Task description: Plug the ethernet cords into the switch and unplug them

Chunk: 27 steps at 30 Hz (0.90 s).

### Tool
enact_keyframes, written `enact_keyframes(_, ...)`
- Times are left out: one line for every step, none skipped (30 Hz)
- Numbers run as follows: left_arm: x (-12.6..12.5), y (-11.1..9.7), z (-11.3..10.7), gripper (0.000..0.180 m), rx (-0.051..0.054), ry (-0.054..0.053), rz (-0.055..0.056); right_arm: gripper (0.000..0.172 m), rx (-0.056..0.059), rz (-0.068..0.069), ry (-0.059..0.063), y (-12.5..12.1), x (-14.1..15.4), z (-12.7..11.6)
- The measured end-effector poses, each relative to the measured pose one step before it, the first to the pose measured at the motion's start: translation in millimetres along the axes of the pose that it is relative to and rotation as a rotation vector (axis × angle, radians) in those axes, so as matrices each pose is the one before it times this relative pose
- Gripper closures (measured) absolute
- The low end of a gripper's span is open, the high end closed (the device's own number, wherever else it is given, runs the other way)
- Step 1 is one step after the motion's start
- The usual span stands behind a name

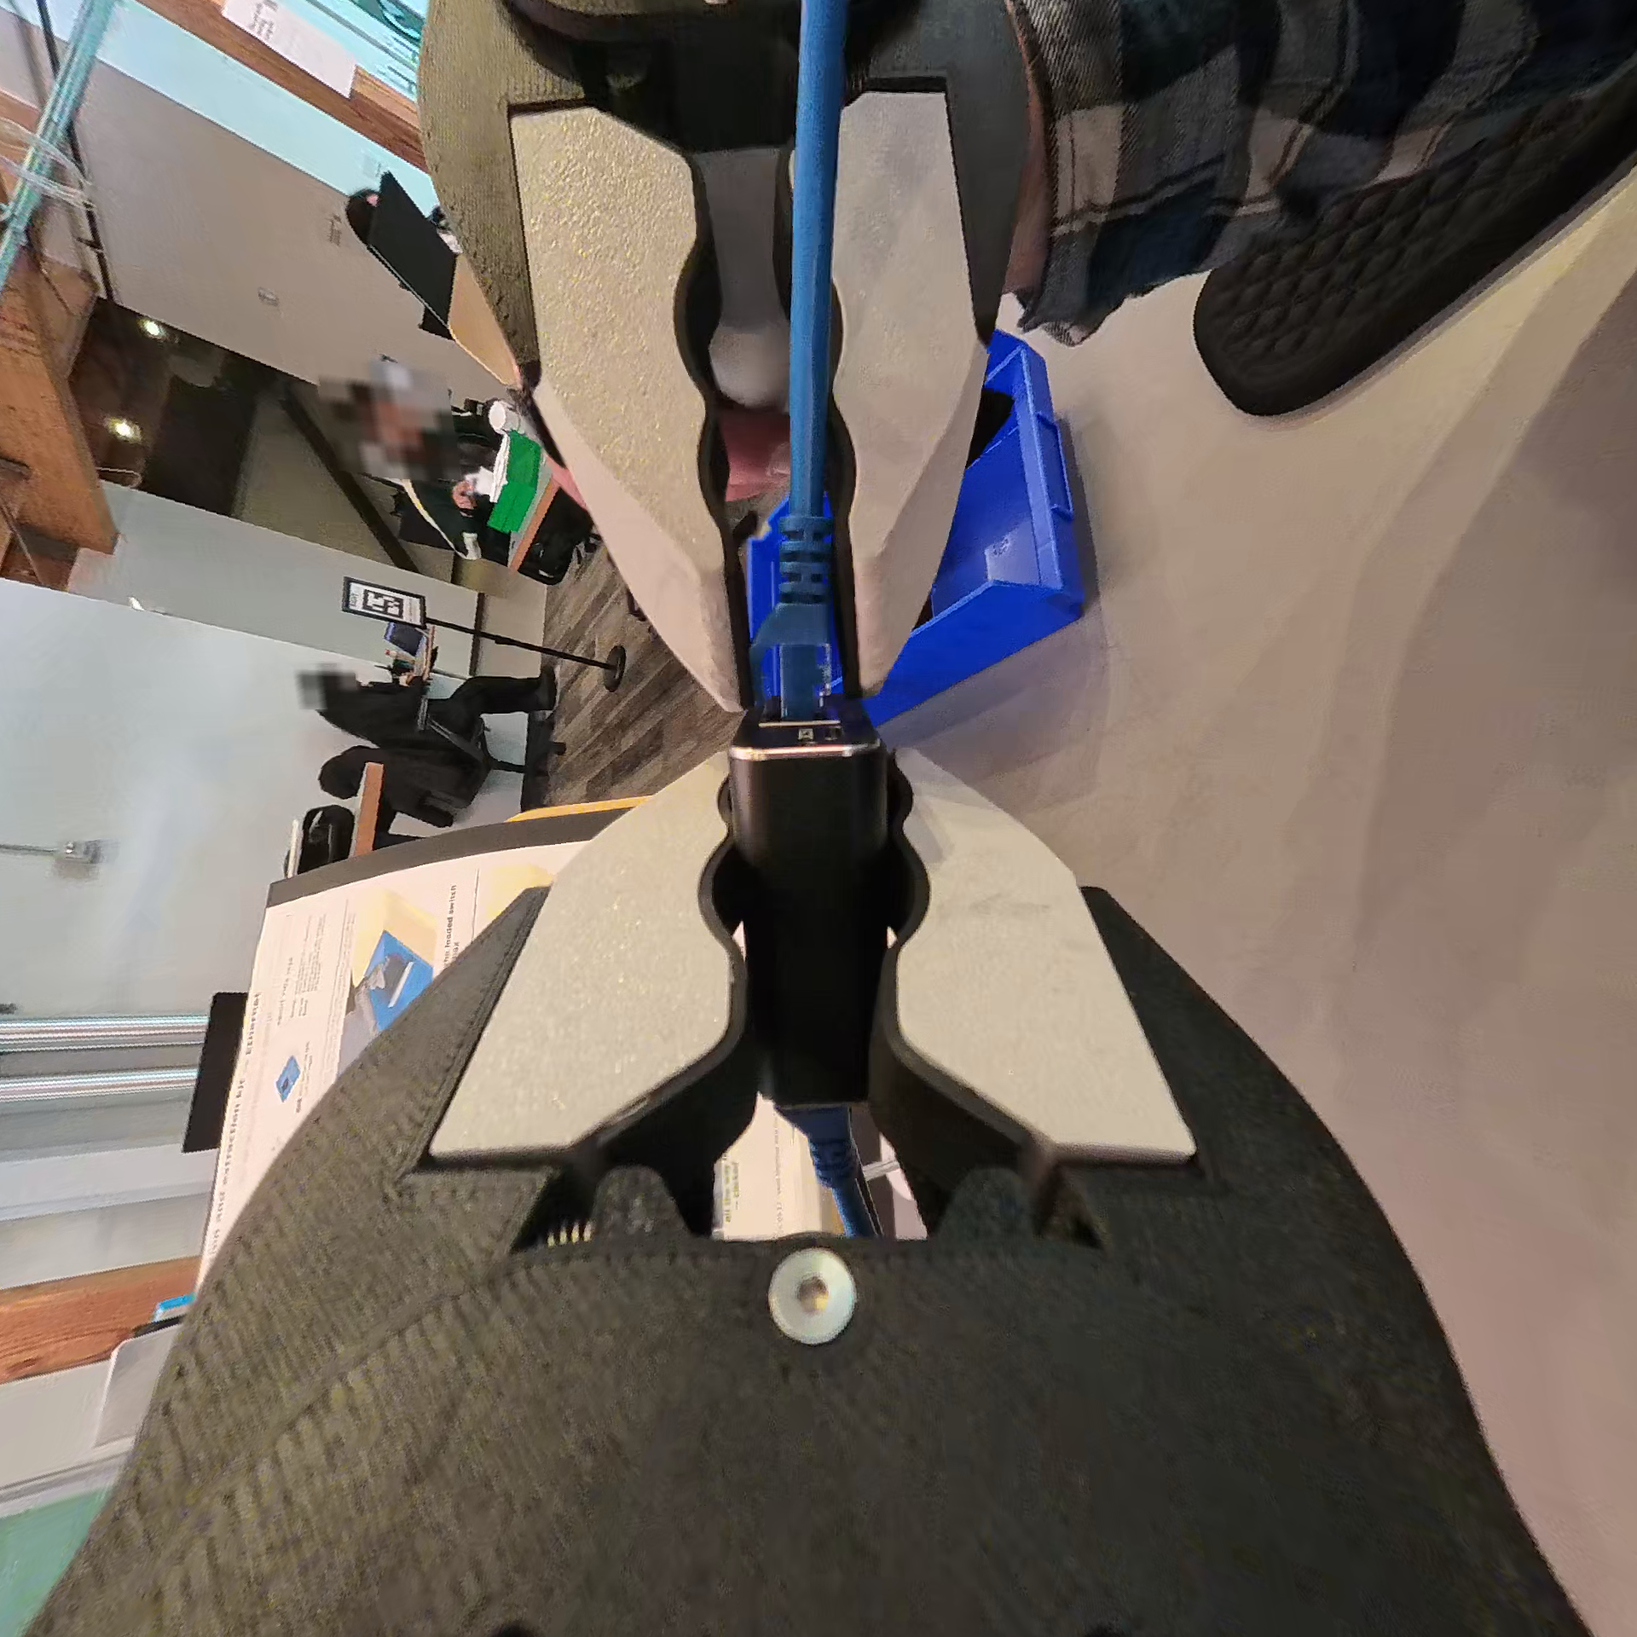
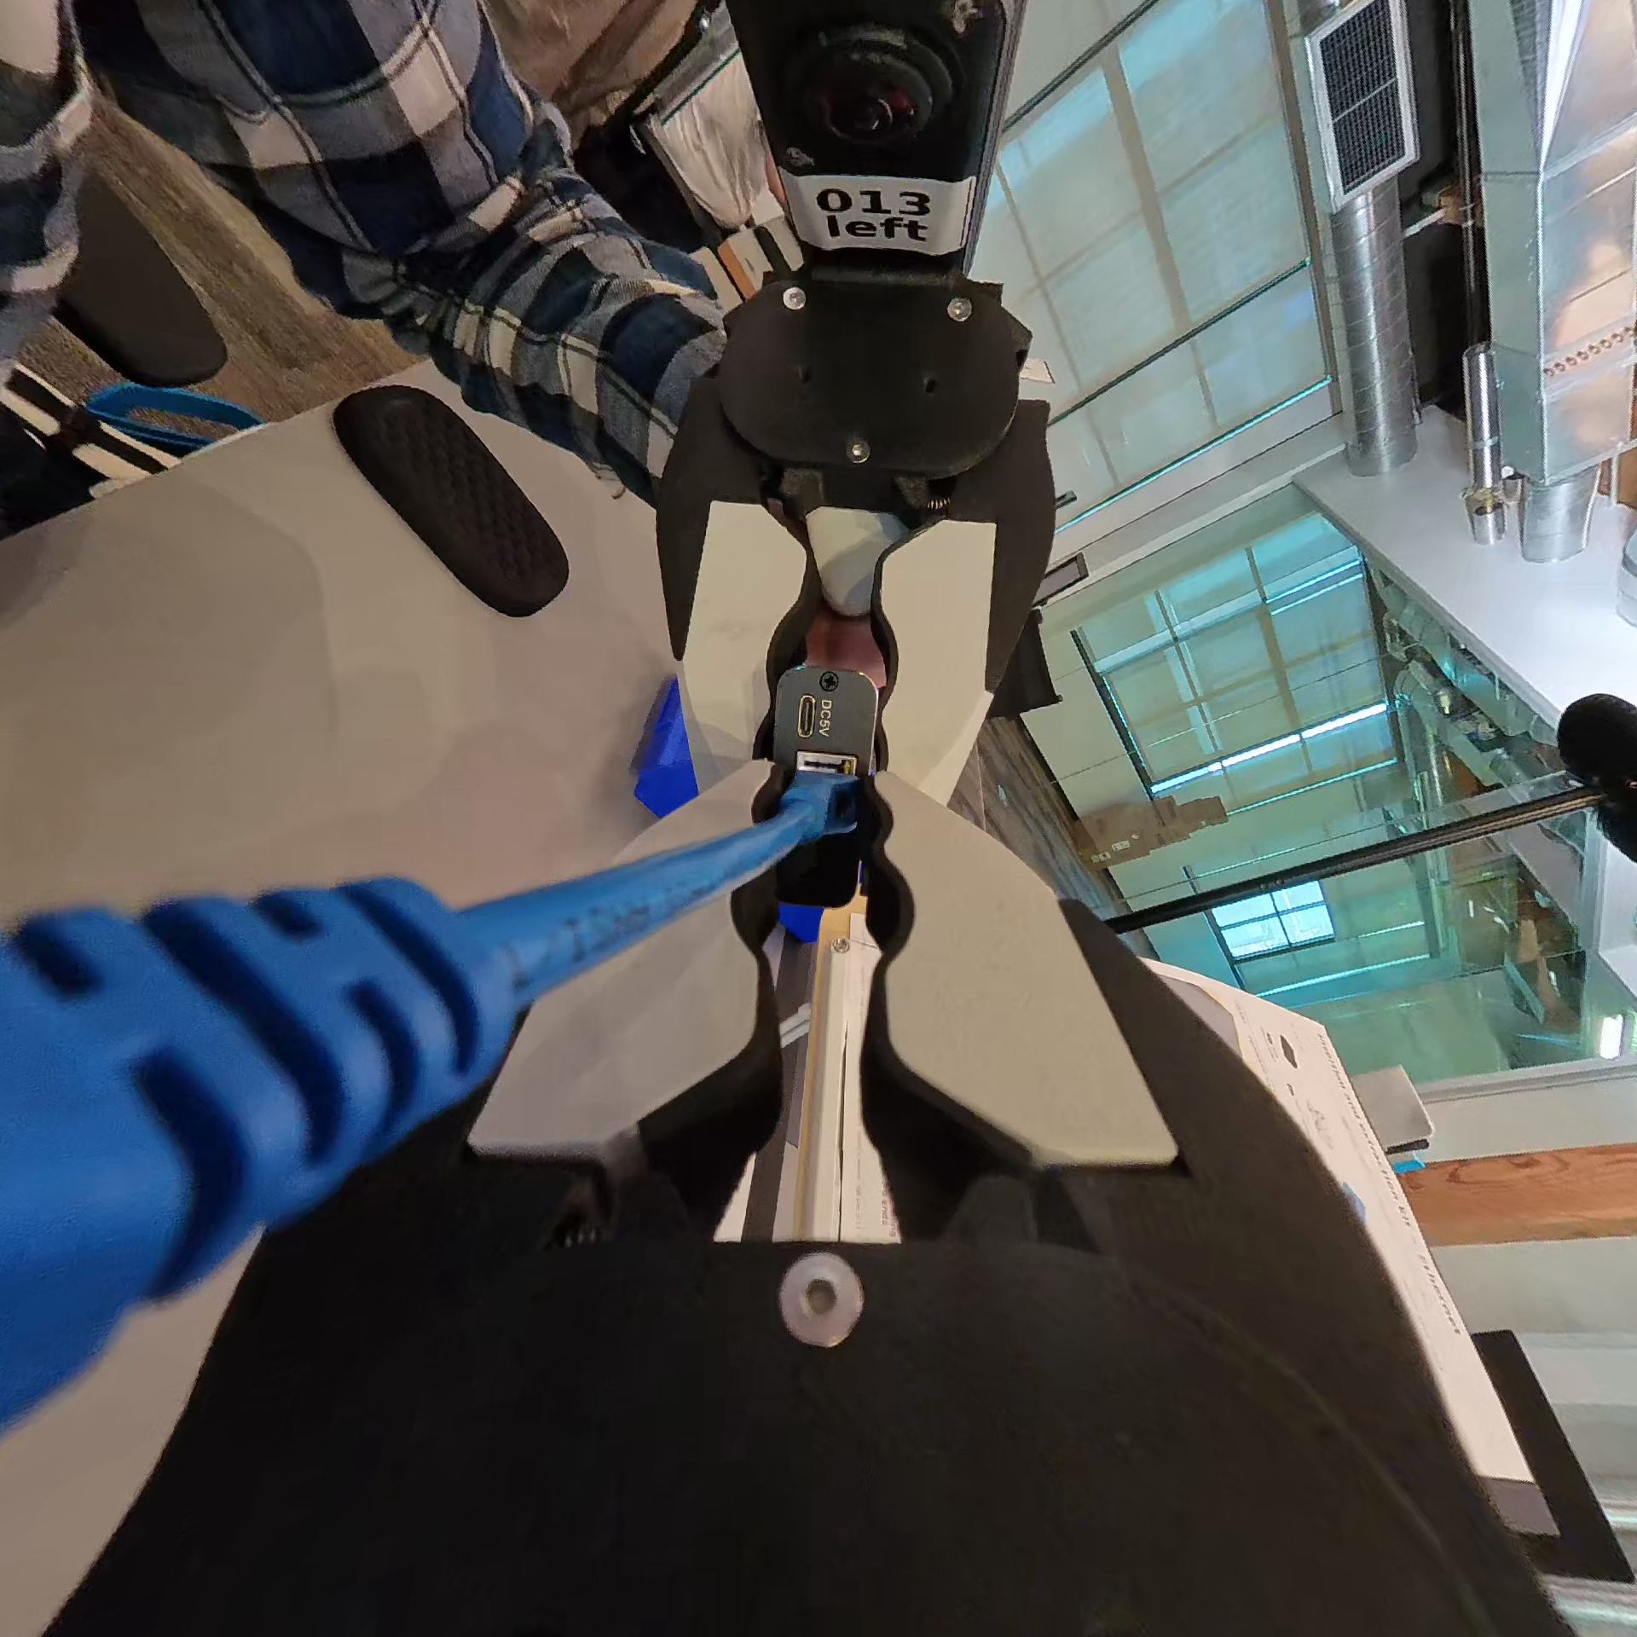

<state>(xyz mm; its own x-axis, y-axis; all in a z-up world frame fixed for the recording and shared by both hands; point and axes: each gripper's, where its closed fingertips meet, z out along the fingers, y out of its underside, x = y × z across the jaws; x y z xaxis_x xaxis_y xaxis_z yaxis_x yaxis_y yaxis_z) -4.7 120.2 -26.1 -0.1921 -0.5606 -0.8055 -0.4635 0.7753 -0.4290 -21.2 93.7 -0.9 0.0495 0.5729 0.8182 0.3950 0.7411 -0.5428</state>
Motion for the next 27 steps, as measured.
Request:
enact_keyframes(0.68, -0.33, 0.24, 0.154, 0.0006, 0.0073, -0.0046, 0.156, -0.0051, 0.0044, -0.0005, 0.16, -0.05, -0.13)
enact_keyframes(0.32, 0.09, 0.45, 0.154, -0.0022, 0.0019, -0.0004, 0.157, -0.0082, 0.0006, -0.0007, 0.51, -0.03, -0.17)
enact_keyframes(-0.28, 0.50, 0.60, 0.153, -0.0050, -0.0040, 0.0031, 0.157, -0.0138, -0.0020, 0.0017, 0.91, 0.16, 0.03)
enact_keyframes(0.61, 0.45, 0.72, 0.154, -0.0030, 0.0039, -0.0034, 0.158, -0.0141, 0.0043, -0.0010, 0.72, -0.05, 0.03)
enact_keyframes(0.30, 0.32, 0.66, 0.153, -0.0020, 0.0017, -0.0039, 0.159, -0.0112, 0.0069, -0.0047, 0.53, -0.42, -0.10)
enact_keyframes(0.62, 0.05, 0.52, 0.153, -0.0014, 0.0020, 0.0019, 0.159, -0.0107, -0.0008, -0.0015, 0.34, -0.53, -0.08)
enact_keyframes(1.30, -0.25, 0.41, 0.154, -0.0014, 0.0074, -0.0018, 0.159, -0.0102, 0.0015, -0.0058, 0.21, -1.08, -0.19)
enact_keyframes(0.23, 0.14, 0.29, 0.154, -0.0017, 0.0014, -0.0014, 0.159, -0.0105, 0.0011, -0.0006, 0.21, -0.47, -0.02)
enact_keyframes(-0.36, 0.39, 0.56, 0.154, -0.0061, -0.0049, 0.0056, 0.159, -0.0070, -0.0011, 0.0026, 0.28, 0.01, -0.06)
enact_keyframes(0.21, -0.03, 0.15, 0.154, -0.0042, 0.0030, -0.0001, 0.159, 0.0037, 0.0031, -0.0023, -0.22, -0.22, -0.14)
enact_keyframes(-0.48, -0.54, -0.25, 0.154, 0.0007, 0.0028, -0.0038, 0.158, 0.0133, 0.0125, -0.0061, -0.09, 0.29, -0.34)
enact_keyframes(-1.27, -0.28, -0.04, 0.154, -0.0030, -0.0052, -0.0003, 0.158, 0.0148, 0.0083, -0.0052, 0.26, 0.81, -0.43)
enact_keyframes(-0.65, -0.30, 0.25, 0.154, -0.0049, -0.0035, 0.0069, 0.157, 0.0089, -0.0094, 0.0020, 0.09, 0.57, -0.56)
enact_keyframes(-0.33, -0.02, 0.16, 0.154, -0.0057, -0.0030, 0.0092, 0.157, -0.0012, -0.0062, -0.0052, -0.37, -0.43, -0.36)
enact_keyframes(0.29, -0.61, 0.03, 0.154, 0.0012, 0.0036, 0.0008, 0.157, -0.0043, 0.0062, -0.0126, -0.86, -0.48, -0.50)
enact_keyframes(0.72, -1.43, -0.27, 0.154, 0.0078, 0.0079, -0.0076, 0.157, -0.0005, 0.0047, -0.0121, -1.07, -0.39, -0.68)
enact_keyframes(-0.17, -1.60, -0.52, 0.154, 0.0073, 0.0016, -0.0049, 0.157, 0.0042, 0.0013, -0.0068, -1.37, 0.03, -0.65)
enact_keyframes(-0.96, -0.56, -0.84, 0.154, -0.0008, -0.0065, 0.0055, 0.158, 0.0033, 0.0007, -0.0010, -1.00, 0.49, -0.37)
enact_keyframes(-1.32, -0.20, -0.92, 0.154, -0.0034, -0.0076, 0.0073, 0.157, 0.0022, 0.0009, 0.0008, -0.73, 0.67, -0.06)
enact_keyframes(-0.46, -0.05, -0.50, 0.154, -0.0021, 0.0009, -0.0008, 0.157, 0.0015, 0.0054, -0.0013, -0.38, 0.82, 0.04)
enact_keyframes(-0.69, -0.31, -0.33, 0.154, 0.0018, -0.0014, -0.0028, 0.157, 0.0026, 0.0003, 0.0011, -0.38, 0.78, -0.05)
enact_keyframes(0.10, 0.76, 0.19, 0.154, -0.0060, -0.0014, 0.0055, 0.157, -0.0035, -0.0021, -0.0013, 0.36, 0.04, 0.14)
enact_keyframes(0.38, 0.61, 0.38, 0.154, -0.0055, -0.0016, 0.0058, 0.157, -0.0105, -0.0063, 0.0012, 0.61, -0.30, 0.08)
enact_keyframes(0.16, -0.01, 0.04, 0.154, 0.0024, 0.0001, 0.0003, 0.157, -0.0078, -0.0088, 0.0065, 0.06, 0.03, 0.17)
enact_keyframes(1.27, -0.31, 0.43, 0.154, 0.0069, 0.0100, -0.0087, 0.158, -0.0086, 0.0061, -0.0032, 0.29, -0.60, -0.02)
enact_keyframes(0.21, 0.16, 0.59, 0.154, 0.0017, -0.0010, -0.0041, 0.159, -0.0121, 0.0084, -0.0018, 0.45, -0.20, -0.09)
enact_keyframes(-0.72, 0.33, 0.43, 0.154, 0.0011, -0.0075, 0.0008, 0.159, -0.0128, 0.0055, 0.0060, 0.61, 0.35, -0.01)
